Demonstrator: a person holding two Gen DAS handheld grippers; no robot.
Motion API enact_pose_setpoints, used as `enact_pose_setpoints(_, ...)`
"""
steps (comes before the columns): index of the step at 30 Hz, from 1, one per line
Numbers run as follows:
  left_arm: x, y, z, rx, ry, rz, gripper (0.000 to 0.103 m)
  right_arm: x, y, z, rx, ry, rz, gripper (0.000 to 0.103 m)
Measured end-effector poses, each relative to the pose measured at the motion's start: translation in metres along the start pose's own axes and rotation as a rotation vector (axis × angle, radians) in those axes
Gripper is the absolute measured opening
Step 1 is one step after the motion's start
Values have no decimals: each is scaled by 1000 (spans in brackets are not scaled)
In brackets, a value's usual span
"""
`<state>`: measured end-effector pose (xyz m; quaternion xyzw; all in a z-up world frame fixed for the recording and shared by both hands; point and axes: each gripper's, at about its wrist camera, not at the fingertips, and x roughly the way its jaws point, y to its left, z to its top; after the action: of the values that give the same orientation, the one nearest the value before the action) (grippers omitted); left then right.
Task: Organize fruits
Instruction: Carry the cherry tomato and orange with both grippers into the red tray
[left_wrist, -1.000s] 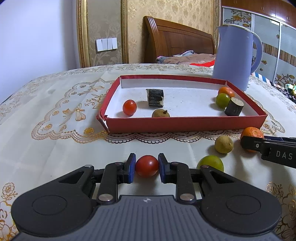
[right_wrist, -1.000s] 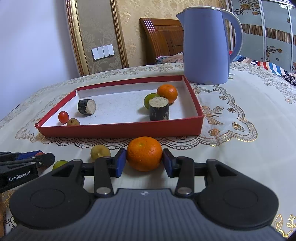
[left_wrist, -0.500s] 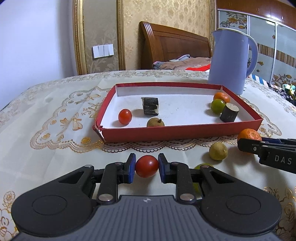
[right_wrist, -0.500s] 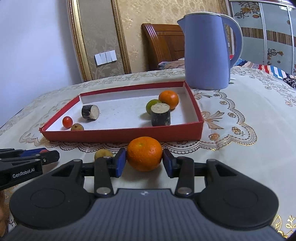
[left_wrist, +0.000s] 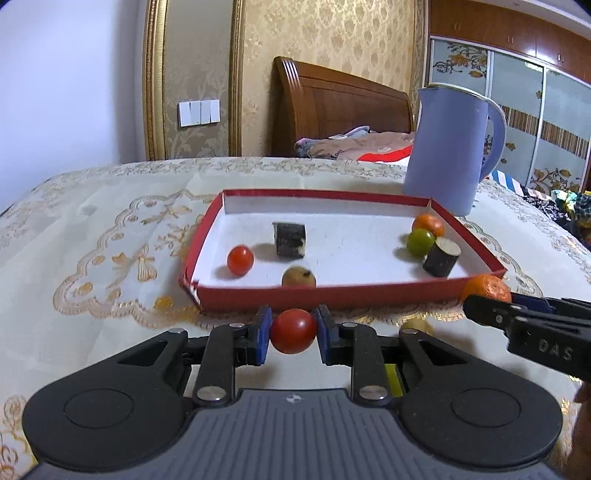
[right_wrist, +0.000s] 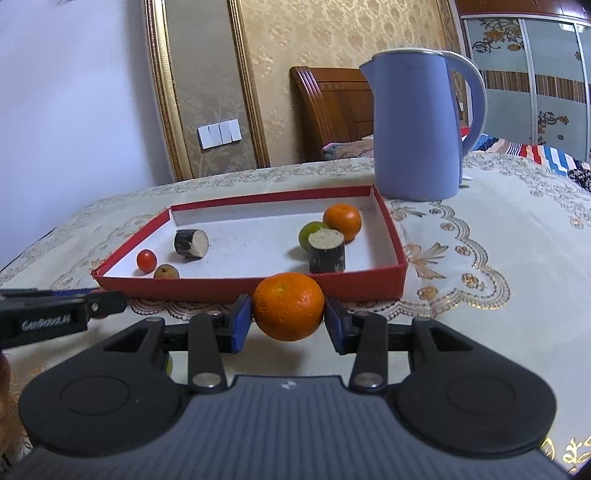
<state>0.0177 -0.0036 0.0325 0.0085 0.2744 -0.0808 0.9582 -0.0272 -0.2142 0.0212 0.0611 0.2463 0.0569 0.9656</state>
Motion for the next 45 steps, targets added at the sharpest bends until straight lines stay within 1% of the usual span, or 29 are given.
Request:
enact_pose_setpoints(2,5,-2,5,7,2,9,25,-1,-1,6,-2,-4,1,40)
enact_pose_setpoints(5,13,0,9,-7,15,-2,25,1,-4,19,16,0,14,40)
enact_pose_setpoints(10,18,-4,15,14,-3,14,25,14,1,29,-10,1,-3,40)
enact_pose_setpoints(15,28,-9,24,40,-18,44,25,35,9,37,-29,35,-1,40)
enact_pose_setpoints(17,35,-8,29,35,-13,49,25,45,14,39,-47,49,-7,40)
enact_pose_setpoints(20,47,-7,33,40,-1,78,25,61,19,40,-56,87,-1,40)
enact_pose_setpoints(24,63,-1,37,7,34,81,25,76,23,38,-67,117,-6,40)
enact_pose_setpoints(28,70,3,41,-9,37,95,25,91,19,37,-50,159,-14,41)
enact_pose_setpoints(30,73,4,41,-9,38,108,25,96,21,38,-69,154,-35,40)
enact_pose_setpoints(37,81,-4,42,26,21,147,25,110,21,42,-62,150,-65,40)
enact_pose_setpoints(45,90,-7,44,43,4,148,25,119,19,46,-53,136,-92,40)
